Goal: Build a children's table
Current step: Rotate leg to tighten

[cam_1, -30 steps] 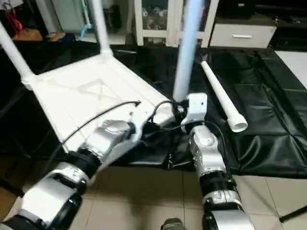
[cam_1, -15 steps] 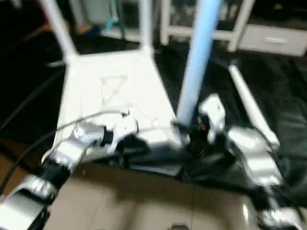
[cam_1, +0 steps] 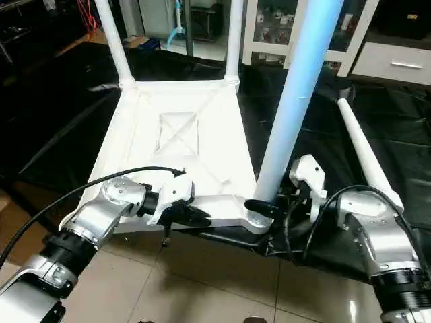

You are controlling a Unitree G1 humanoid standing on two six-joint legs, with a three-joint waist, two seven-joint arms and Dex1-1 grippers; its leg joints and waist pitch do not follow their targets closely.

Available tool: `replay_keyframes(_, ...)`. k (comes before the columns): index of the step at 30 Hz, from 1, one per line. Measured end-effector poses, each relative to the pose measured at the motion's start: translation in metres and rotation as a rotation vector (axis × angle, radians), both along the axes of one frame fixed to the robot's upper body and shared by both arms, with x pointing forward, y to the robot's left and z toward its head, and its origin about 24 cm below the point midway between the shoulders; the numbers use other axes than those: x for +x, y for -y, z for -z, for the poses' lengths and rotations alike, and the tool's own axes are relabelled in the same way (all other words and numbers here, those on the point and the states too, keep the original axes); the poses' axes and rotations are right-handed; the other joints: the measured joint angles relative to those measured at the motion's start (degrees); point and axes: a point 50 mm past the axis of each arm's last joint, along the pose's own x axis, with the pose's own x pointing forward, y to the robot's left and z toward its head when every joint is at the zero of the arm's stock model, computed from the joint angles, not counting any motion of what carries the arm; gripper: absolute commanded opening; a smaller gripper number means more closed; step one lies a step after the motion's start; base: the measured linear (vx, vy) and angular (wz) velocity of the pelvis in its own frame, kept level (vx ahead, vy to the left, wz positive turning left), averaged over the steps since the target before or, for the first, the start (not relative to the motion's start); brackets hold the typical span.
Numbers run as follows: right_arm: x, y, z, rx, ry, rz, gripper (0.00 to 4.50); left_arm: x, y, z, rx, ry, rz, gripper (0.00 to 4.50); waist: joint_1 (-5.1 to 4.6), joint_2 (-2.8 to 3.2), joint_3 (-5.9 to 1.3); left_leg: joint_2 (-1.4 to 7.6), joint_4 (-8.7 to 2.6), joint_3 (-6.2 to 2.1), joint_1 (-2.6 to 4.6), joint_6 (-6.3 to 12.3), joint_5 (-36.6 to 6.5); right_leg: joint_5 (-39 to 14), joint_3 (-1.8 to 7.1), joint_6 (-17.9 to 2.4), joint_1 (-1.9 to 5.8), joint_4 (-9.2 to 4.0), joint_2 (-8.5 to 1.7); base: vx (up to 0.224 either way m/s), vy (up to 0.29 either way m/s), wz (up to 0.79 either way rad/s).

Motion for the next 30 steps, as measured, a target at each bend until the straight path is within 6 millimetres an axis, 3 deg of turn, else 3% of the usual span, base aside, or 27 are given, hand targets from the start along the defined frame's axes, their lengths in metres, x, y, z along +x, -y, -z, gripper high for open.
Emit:
replay_keyframes(6,-0.003,0.009,-0.001,-0.032,-0.032,-0.022,3.44,0.000,0.000,0.000,0.001,0.000,0.005,0.00,0.28,0.00,0.00,0.05,0.00,0.04,0.00,0.02,0.01,0.00,-0.03,0.00,-0.02,0.00,0.00,0.000,0.000,0.00)
replay_keyframes(22,-0.004,0.005,0.005,0.010,-0.077,-0.039,2.10,0.000,-0.002,0.000,0.004,0.001,-0.001,0.00,0.20,0.02,-0.02,0.18,0.08,0.19,0.02,0.02,0.01,0.01,-0.04,-0.01,-0.10,0.16,0.02,0.000,0.000,0.00)
replay_keyframes(30,0.001,-0.002,0.014,0.053,-0.057,0.065,1.90,0.003,-0.002,0.001,0.008,0.013,-0.049,0.00,-0.50,-0.09,-0.05,0.21,0.15,0.20,0.23,0.00,0.01,0.00,0.00,0.00,-0.11,0.36,0.04,0.000,0.000,0.00)
